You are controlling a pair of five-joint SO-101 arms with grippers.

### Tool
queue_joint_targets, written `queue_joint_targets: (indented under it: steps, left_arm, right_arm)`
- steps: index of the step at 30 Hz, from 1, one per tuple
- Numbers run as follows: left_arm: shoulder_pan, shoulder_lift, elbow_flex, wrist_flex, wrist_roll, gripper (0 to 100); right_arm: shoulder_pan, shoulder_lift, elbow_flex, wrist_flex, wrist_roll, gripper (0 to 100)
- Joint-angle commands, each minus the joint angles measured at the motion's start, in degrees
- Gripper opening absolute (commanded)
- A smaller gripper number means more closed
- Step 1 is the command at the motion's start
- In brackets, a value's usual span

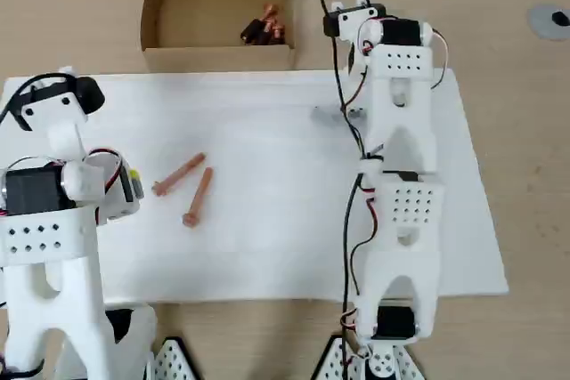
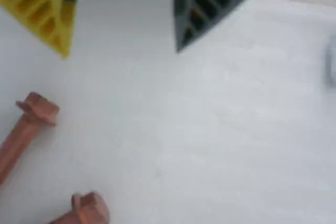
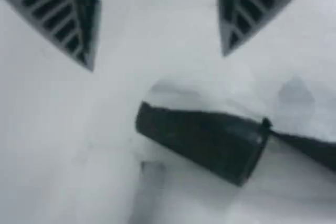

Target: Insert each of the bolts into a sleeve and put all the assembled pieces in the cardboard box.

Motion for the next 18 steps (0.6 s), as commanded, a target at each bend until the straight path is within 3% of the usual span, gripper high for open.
queue_joint_targets:
  steps: [1, 9, 15, 18]
  left_arm:
    - [-0.79, -0.48, -2.99, 0.18, 0.26, 12]
    - [-0.79, -0.48, -2.99, 0.44, 0.26, 11]
    - [-0.79, -0.48, -2.99, 0.53, 0.18, 11]
    - [-0.79, -0.48, -2.99, 0.97, 0.09, 11]
  right_arm:
    - [-0.75, 2.15, -0.4, -0.7, 0.62, 19.3]
    - [-2.24, 6.02, -0.48, -0.26, 2.46, 18.8]
    - [-4.0, 5.93, -4.44, 0.97, 2.55, 0.5]
    - [-4.97, 3.47, -2.86, 1.05, 2.46, 0.9]
